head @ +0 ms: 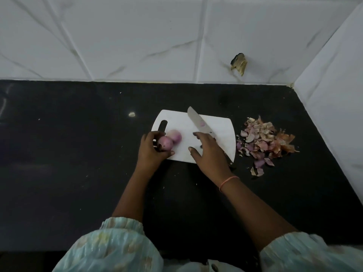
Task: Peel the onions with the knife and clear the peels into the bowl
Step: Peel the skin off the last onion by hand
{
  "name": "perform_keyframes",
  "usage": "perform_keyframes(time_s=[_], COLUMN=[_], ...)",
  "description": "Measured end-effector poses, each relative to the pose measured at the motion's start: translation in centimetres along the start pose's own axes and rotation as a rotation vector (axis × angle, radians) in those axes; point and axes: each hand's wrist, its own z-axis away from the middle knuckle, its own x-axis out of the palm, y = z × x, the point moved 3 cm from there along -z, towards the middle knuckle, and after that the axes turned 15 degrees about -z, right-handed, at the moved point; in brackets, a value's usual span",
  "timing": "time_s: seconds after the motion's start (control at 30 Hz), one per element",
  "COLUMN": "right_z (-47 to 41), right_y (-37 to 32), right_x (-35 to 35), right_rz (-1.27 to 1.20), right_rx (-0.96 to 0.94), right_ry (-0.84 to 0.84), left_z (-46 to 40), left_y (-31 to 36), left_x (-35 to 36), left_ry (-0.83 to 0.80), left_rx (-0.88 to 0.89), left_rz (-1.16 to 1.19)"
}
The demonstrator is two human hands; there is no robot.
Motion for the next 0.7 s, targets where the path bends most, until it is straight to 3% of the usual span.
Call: perform_keyframes(time_s=[0.07,0.27,0.37,0.53,0.7], right_z=[-1.4,-5.1,-6.4,-9.0,-10.7], right_y=[-0.4,0.0,0.2,1.0,1.7], right_x=[1.3,5.0,4.9,3.4,4.4], right_rz=[-0.094,-0.002,-0.038,-0.089,-0.06], right_rx=[-0.014,-0.066,-0.1,-0.075,-0.103], right_ry=[-0.12,-0.313,-0.271,-0.052,-0.131], left_z=[0.3,0.2,-0.5,-2.3,-3.6], left_y=[-0.6,-1.2,-1.5,-0.6,-0.2], left_x=[0.6,0.7,0.7,1.4,2.6], left_ry=[0.055,0.126,0.113,0.026,0.0], left_rx=[-0.005,0.021,0.026,0.021,0.062], left_rz=[0.028,-0.022,-0.039,-0.097,-0.155])
